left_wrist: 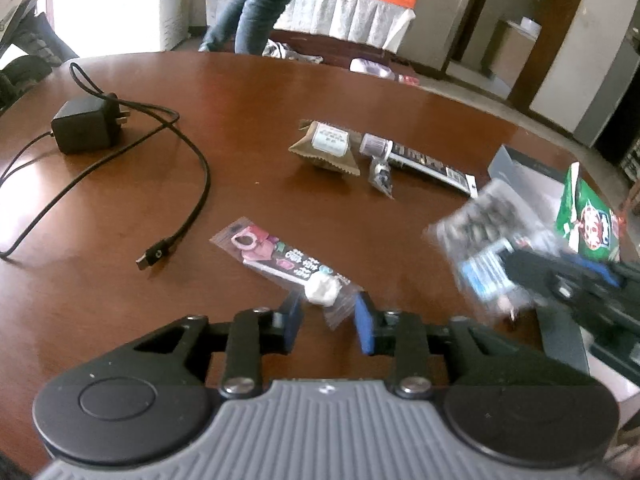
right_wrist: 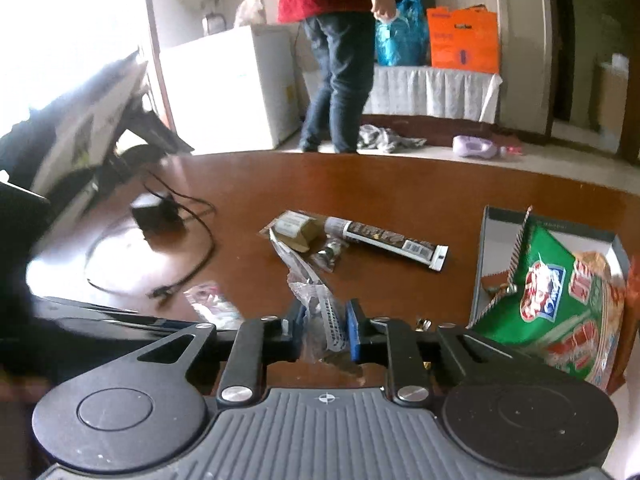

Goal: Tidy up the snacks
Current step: 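Carry the candy packet and nut bag over the white box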

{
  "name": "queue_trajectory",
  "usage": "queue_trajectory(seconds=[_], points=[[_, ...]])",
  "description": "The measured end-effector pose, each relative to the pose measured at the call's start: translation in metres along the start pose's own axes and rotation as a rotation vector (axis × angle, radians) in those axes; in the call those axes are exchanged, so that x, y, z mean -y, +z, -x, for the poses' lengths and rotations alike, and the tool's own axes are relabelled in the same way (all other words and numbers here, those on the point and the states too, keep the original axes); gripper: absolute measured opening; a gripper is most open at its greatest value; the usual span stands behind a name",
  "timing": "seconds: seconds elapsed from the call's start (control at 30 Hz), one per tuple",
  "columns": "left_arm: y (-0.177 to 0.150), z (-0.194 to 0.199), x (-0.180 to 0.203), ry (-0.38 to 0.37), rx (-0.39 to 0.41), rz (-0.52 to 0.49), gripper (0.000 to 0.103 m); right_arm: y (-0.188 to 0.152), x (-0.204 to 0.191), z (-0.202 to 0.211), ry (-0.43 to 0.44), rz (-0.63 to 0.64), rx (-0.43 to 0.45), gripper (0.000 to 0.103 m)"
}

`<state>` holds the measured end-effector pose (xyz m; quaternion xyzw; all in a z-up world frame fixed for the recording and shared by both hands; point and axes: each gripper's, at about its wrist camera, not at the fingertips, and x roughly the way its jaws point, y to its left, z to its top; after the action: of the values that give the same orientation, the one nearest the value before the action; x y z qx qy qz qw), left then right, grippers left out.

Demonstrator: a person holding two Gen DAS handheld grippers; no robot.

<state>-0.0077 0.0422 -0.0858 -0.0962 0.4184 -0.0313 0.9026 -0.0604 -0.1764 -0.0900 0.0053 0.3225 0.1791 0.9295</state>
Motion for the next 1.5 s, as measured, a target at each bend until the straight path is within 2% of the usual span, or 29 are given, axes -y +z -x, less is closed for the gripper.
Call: queue_trajectory(seconds=[0.13,0.17,0.2,0.37,0.47,0.53,0.63,0.67,0.8,0.97,1.17,1.33,1.5], points=[[0.000,-0.003,0.006,0.014,0.022,0.010,0.061,-0.005,0.010,0.021,0.026,-0.009,0.022,0.020],[-0.001,-0.004,0.008,0.019,0.025,0.013,0.073,-0.006,0.011,0.023,0.023,0.000,0.024,0.020],[0.000,-0.006,0.009,0.026,0.030,0.016,0.078,-0.007,0.013,0.024,0.021,0.002,0.024,0.020],[0.002,-0.013,0.017,0.064,0.054,0.014,0.078,-0.008,0.028,0.032,0.067,-0.049,0.028,0.019],[0.003,-0.018,0.020,0.115,0.060,-0.020,0.078,-0.009,0.036,0.040,0.082,-0.054,0.042,0.019],[0.004,-0.020,0.022,0.132,0.062,-0.038,0.075,-0.010,0.040,0.044,0.089,-0.052,0.054,0.019],[0.005,-0.020,0.026,0.140,0.069,-0.075,0.049,-0.010,0.047,0.044,0.101,-0.067,0.063,0.019],[0.005,-0.020,0.026,0.132,0.072,-0.083,0.036,-0.009,0.051,0.043,0.104,-0.079,0.063,0.019],[0.004,-0.021,0.030,0.117,0.071,-0.108,0.027,-0.010,0.064,0.040,0.116,-0.125,0.060,0.019],[0.002,-0.023,0.042,0.114,0.079,-0.169,0.021,-0.009,0.068,0.039,0.125,-0.133,0.064,0.019],[-0.001,-0.012,0.052,0.113,0.159,-0.226,0.021,-0.010,0.068,0.045,0.129,-0.139,0.084,0.019],[0.002,-0.005,0.052,0.073,0.168,-0.209,0.021,-0.003,0.071,0.054,0.130,-0.154,0.123,0.019],[0.007,0.009,0.064,-0.013,0.191,-0.184,0.021,0.001,0.078,0.058,0.116,-0.170,0.144,0.019]])
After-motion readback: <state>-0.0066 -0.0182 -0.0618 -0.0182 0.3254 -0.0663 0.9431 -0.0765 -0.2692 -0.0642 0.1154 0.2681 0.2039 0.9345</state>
